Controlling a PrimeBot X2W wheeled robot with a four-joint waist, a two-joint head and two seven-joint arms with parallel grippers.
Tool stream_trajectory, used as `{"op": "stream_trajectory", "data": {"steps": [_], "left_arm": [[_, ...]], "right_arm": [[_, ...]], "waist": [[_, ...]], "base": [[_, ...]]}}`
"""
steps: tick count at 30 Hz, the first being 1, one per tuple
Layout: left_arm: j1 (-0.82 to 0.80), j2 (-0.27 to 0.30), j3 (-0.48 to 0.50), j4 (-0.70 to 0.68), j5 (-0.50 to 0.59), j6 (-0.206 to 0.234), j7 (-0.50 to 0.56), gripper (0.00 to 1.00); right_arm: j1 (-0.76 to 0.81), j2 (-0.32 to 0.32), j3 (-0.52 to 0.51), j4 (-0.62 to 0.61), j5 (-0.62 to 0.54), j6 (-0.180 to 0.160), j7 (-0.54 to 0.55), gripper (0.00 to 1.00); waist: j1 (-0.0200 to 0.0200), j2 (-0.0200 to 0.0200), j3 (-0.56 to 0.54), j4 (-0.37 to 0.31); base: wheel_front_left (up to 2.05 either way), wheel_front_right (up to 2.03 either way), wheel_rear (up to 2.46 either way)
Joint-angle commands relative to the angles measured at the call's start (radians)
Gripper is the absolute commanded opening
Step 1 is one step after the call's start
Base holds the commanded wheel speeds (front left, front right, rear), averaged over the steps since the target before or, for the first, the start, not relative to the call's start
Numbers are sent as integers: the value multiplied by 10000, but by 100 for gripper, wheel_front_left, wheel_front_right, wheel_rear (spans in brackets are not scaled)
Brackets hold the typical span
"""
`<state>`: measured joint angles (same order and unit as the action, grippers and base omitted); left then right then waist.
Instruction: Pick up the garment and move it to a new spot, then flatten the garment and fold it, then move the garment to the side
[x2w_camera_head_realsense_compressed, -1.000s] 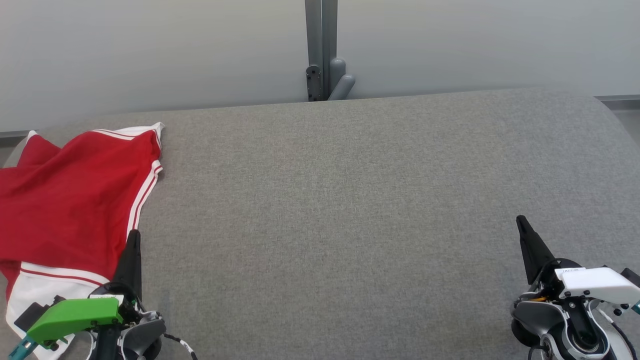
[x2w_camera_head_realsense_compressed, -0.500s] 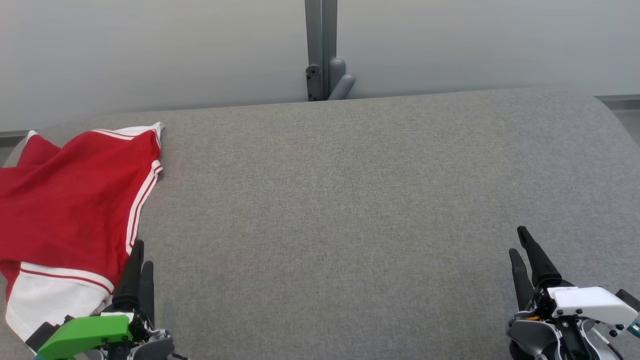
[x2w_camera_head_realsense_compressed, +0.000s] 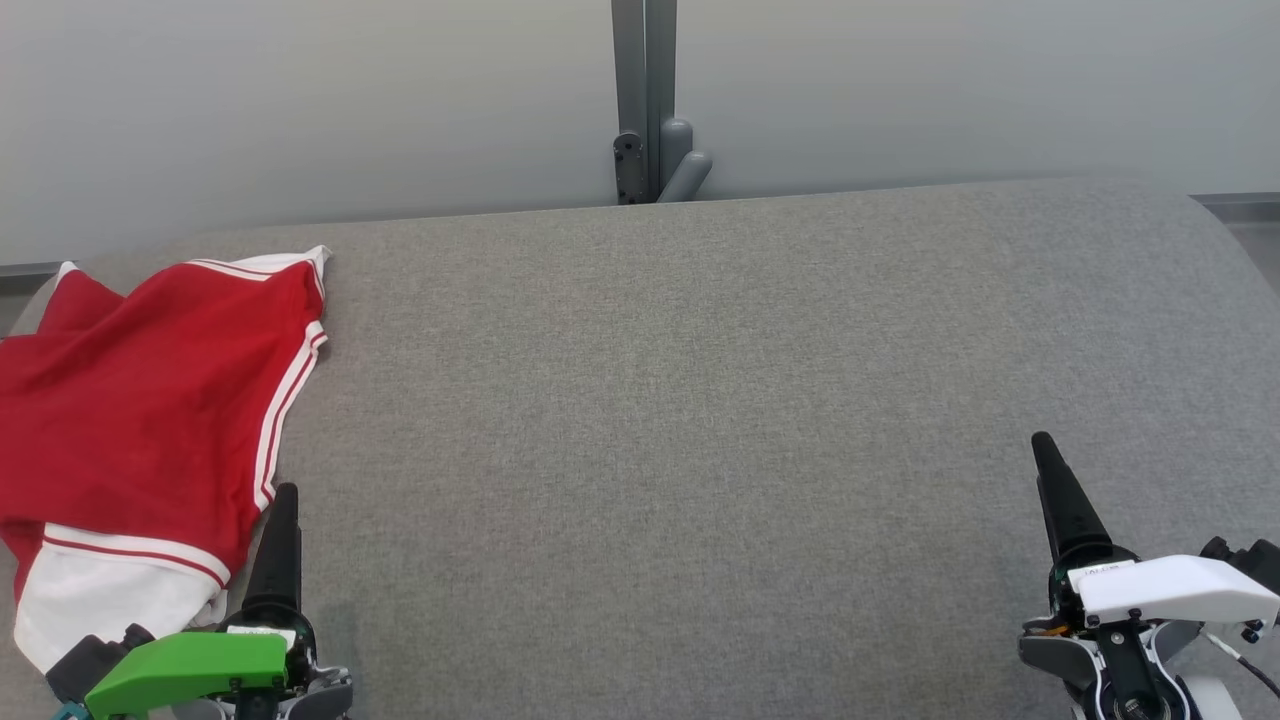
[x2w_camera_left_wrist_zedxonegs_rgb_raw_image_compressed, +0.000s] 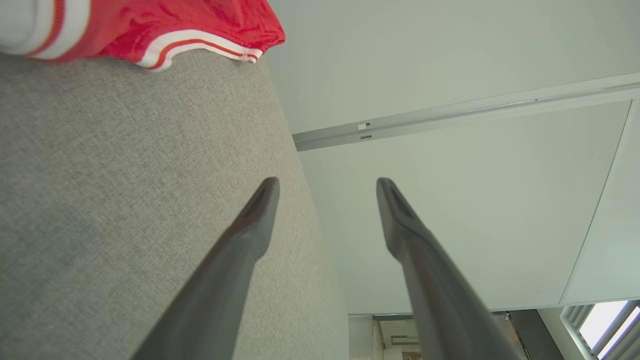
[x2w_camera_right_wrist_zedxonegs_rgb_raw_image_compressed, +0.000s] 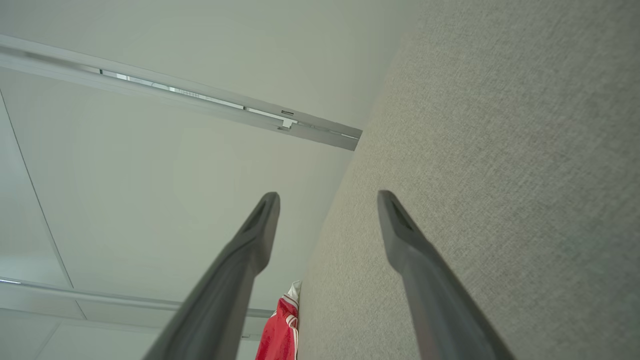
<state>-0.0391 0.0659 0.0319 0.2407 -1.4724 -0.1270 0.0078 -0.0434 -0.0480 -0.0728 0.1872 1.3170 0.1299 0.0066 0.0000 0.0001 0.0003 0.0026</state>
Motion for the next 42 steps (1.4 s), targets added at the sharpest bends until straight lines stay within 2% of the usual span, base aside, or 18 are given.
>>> {"op": "stream_trajectory", "data": {"steps": [1, 11, 21, 42], "left_arm": [[-66, 173, -57, -123, 467, 8, -121, 100], [20, 198, -122, -212, 2685, 288, -476, 100], [211, 44, 55, -137, 4839, 327, -832, 100], [531, 9, 441, -282, 8604, 54, -1462, 100]], "right_arm": [[-27, -110, 51, -283, -589, 4, -120, 100], [41, -226, 315, -685, -3049, 5, -473, 100], [223, -244, 376, -892, -5235, 6, -826, 100], [532, -266, 414, -766, -8244, 8, -1457, 100]], "waist": [[0, -1, -3, 8], [0, -1, 6, 39], [0, -1, 31, 82], [0, -1, 86, 117]], "base": [[0, 0, 0], [0, 0, 0], [0, 0, 0], [0, 0, 0]]}}
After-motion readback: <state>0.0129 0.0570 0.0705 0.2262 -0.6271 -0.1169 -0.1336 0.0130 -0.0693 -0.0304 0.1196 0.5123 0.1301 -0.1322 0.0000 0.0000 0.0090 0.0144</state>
